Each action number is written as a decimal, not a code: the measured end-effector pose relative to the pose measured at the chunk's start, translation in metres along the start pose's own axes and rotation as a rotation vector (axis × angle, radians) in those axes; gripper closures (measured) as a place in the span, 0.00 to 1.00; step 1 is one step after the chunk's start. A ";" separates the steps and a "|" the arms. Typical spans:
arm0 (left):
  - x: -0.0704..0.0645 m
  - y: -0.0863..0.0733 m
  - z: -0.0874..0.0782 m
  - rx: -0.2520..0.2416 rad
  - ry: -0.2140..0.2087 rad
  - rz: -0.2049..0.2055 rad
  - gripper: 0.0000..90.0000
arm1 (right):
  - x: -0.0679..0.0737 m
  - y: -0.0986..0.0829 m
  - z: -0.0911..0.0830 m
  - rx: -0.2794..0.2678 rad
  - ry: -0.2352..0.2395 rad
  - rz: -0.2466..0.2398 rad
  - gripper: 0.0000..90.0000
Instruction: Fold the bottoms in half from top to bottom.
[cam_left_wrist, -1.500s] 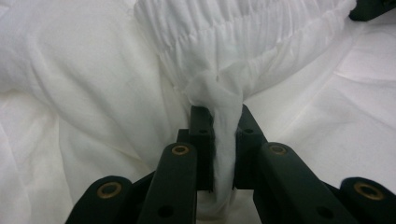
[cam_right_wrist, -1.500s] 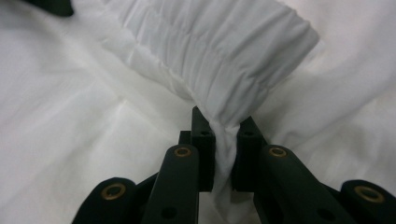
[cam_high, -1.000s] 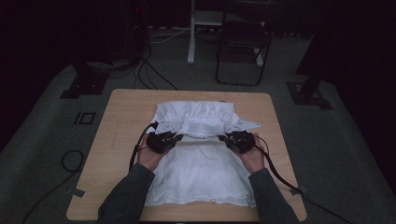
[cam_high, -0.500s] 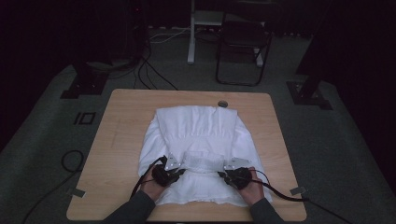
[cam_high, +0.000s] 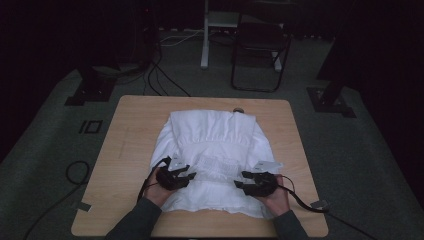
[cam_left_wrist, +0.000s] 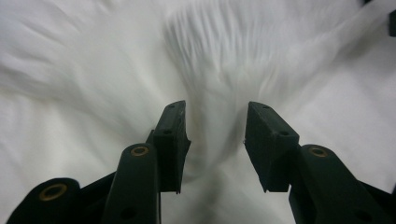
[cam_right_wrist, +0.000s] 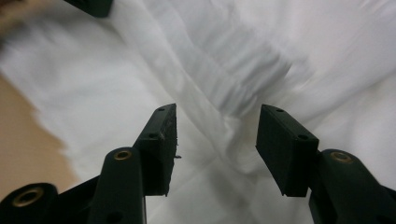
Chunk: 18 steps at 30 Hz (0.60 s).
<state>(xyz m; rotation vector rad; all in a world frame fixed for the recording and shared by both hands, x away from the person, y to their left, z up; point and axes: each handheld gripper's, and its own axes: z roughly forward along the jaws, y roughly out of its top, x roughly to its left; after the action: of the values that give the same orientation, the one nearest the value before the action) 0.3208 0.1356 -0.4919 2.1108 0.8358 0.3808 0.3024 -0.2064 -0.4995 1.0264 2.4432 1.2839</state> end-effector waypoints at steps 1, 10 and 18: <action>0.000 0.000 0.000 0.000 0.000 0.000 0.69 | 0.000 0.000 0.000 0.000 0.000 0.000 0.53; 0.019 0.018 0.046 0.098 0.027 -0.060 0.99 | -0.038 0.006 0.037 0.084 -0.086 0.133 0.97; 0.016 0.004 0.058 0.116 -0.030 -0.076 0.98 | -0.039 0.007 0.051 0.078 -0.065 0.126 0.93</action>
<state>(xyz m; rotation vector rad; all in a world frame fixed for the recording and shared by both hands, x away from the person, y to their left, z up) 0.3641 0.1107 -0.5249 2.1785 0.9371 0.2657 0.3589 -0.1961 -0.5301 1.2402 2.4308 1.1795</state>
